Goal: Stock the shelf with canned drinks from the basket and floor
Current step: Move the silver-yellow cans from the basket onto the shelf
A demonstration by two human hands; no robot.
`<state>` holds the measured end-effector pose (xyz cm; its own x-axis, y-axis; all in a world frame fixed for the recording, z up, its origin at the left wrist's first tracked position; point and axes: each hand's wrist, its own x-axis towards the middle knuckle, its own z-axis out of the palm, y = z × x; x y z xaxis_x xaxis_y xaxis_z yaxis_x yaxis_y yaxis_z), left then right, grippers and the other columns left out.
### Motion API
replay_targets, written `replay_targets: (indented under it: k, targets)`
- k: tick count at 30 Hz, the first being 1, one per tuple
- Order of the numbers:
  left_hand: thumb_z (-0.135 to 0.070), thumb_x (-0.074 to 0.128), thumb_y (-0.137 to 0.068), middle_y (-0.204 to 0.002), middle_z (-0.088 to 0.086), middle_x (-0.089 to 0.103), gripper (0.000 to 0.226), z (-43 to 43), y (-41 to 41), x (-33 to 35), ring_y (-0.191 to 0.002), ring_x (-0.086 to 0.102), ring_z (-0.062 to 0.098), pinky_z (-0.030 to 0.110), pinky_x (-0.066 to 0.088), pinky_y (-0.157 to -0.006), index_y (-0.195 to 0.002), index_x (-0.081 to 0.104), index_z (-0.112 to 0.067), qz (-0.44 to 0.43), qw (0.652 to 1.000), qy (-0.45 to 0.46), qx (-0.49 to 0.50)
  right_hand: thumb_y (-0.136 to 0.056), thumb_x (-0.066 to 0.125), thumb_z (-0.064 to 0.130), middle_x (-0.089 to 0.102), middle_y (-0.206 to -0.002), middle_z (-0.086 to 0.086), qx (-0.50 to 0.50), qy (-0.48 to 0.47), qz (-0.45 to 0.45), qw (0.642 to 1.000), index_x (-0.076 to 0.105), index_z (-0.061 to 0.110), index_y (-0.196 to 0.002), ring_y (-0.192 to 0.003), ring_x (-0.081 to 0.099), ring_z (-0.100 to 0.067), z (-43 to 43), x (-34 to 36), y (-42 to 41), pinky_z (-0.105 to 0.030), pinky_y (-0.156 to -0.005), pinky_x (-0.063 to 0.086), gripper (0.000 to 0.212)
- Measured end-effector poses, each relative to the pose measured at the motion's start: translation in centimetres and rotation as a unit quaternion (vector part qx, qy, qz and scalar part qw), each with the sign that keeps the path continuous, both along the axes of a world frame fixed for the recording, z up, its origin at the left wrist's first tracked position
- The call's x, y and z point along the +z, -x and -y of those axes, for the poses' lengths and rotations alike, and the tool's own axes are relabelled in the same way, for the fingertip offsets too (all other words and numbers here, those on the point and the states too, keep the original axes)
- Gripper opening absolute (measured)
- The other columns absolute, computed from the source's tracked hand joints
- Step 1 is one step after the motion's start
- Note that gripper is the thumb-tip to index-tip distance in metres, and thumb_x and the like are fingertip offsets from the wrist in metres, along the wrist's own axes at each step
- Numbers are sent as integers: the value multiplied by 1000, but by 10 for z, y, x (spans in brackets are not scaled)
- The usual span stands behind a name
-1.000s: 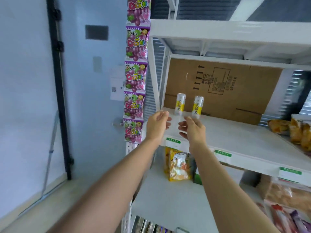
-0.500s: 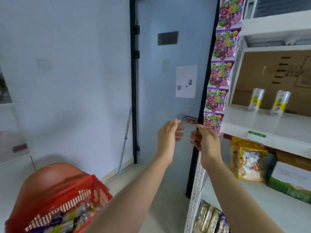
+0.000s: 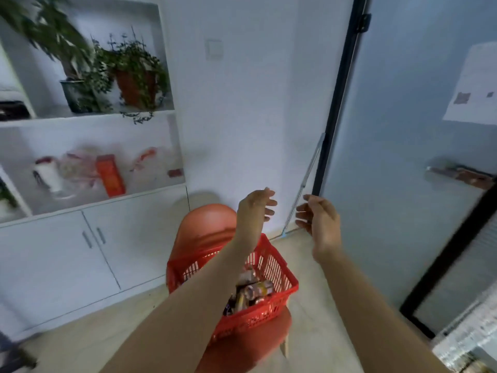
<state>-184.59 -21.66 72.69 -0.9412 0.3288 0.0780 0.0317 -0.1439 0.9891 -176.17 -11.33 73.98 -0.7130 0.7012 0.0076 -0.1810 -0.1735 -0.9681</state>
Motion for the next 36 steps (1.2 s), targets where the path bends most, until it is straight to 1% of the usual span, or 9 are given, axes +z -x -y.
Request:
replay_targets:
  k: [5,12,19,24,28,30,33,35,36]
  targets:
    - [-22,57,-96,-84,9,67,26,30,71,-46,-57,58,12,23,47,-56,-104,67,0,43,998,11,55,-100,46,12,63,-75,-4,89,4,45,995,64,8,-101,-68,60,-15,4,-44,81,-27,-63,50,19]
    - [-39,53,-97,-88,5,74,30,33,142,-137,-77,65,16,30,53,-78,-98,71,-14,126,973,124,146,-99,50,14,64,-73,-5,201,9,178,963,63,8,-99,-65,58,-16,-19,-148,186,-33,-67,51,14]
    - [-42,53,-97,-92,4,73,30,28,165,-232,-84,67,20,36,55,-80,-93,72,-19,264,933,151,191,-97,54,24,69,-85,-7,248,-14,312,917,65,15,-92,-76,63,-20,-42,-244,241,-39,-78,54,15]
    - [-42,52,-97,-89,5,71,32,22,170,-298,-79,65,20,35,53,-78,-90,72,-18,339,909,156,186,-99,53,21,66,-82,-4,269,-3,384,883,64,13,-94,-70,59,-16,-47,-309,267,-30,-63,51,14]
    - [-42,52,-98,-92,6,70,31,18,183,-340,-78,63,21,40,53,-80,-91,71,-20,382,896,145,175,-99,54,25,67,-86,-1,267,-2,435,860,64,9,-108,-79,61,-16,-51,-358,284,-27,-66,47,21]
    - [-44,51,-97,-95,7,71,30,20,187,-358,-81,64,22,40,54,-82,-92,72,-22,396,891,147,167,-97,56,31,68,-103,-4,265,-36,464,845,64,9,-115,-95,62,-22,-52,-381,290,-31,-76,48,29]
    - [-46,50,-97,-96,6,72,35,23,190,-380,-85,67,23,39,54,-83,-97,72,-19,415,882,156,157,-88,59,53,59,-131,-8,281,-139,512,800,53,12,-132,-120,53,-28,-53,-409,295,-41,-100,43,60]
    - [-46,50,-97,-93,4,72,36,28,191,-392,-81,67,18,39,54,-83,-100,71,-16,428,877,159,151,-81,60,66,51,-140,-13,318,-201,571,730,43,13,-140,-134,39,-36,-52,-425,298,-49,-111,32,81]
    - [-45,50,-97,-93,3,72,35,31,192,-397,-79,67,16,38,54,-83,-101,70,-16,434,874,162,148,-81,62,64,50,-140,-13,338,-202,589,705,43,14,-140,-135,37,-38,-50,-432,299,-49,-112,30,79]
